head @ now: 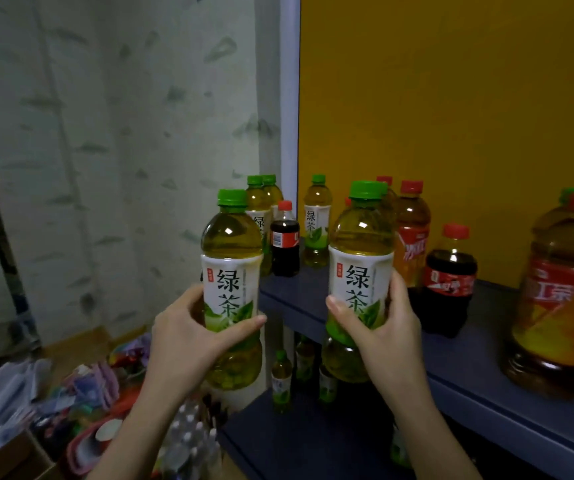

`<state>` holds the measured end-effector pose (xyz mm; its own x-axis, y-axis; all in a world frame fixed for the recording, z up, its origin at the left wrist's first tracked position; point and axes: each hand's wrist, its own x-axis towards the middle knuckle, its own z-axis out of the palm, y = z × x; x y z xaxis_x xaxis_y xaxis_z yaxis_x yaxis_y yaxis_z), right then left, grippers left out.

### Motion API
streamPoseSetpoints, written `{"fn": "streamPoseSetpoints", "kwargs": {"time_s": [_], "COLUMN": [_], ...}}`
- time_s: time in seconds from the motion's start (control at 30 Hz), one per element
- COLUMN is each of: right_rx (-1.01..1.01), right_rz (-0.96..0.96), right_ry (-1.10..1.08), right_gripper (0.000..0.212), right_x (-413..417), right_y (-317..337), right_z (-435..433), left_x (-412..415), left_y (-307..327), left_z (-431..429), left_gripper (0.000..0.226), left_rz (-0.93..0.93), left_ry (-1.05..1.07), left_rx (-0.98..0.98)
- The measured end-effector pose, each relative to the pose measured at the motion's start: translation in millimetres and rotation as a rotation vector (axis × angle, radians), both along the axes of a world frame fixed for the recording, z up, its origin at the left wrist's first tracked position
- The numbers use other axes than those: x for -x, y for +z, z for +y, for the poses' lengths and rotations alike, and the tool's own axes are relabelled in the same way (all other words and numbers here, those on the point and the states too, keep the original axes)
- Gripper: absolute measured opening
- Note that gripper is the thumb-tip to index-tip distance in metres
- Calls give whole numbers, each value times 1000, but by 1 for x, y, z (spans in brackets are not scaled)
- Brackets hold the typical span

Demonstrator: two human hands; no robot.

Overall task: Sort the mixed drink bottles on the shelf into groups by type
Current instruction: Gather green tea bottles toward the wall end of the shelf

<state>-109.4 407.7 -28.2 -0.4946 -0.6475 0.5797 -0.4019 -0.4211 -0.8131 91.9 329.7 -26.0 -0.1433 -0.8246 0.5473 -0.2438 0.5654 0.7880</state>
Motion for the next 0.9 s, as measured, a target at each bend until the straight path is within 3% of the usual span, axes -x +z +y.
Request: {"fn": "streamPoseSetpoints", "kwargs": {"time_s": [0.3,0.5,0.73,0.9], "right_rx": [6,23,-65,-144], "right_rz": [97,58,81,87], "right_ry": [-226,-459,-699,-737], "right_gripper": [80,70,71,75], "right_x": [-16,-29,-27,-15], "right_y": [8,1,-9,-8], "right_z": [-94,-138,-168,-185], "left_x": [13,26,35,39], "left_y": [10,13,13,13], "left_z": [-121,-197,-236,-249], "left_gripper": [61,64,59,59], "left_rz": [7,10,-3,-6], "left_ry": [-227,-441,-629,-715], "left_rx": [31,2,-12,-66]}}
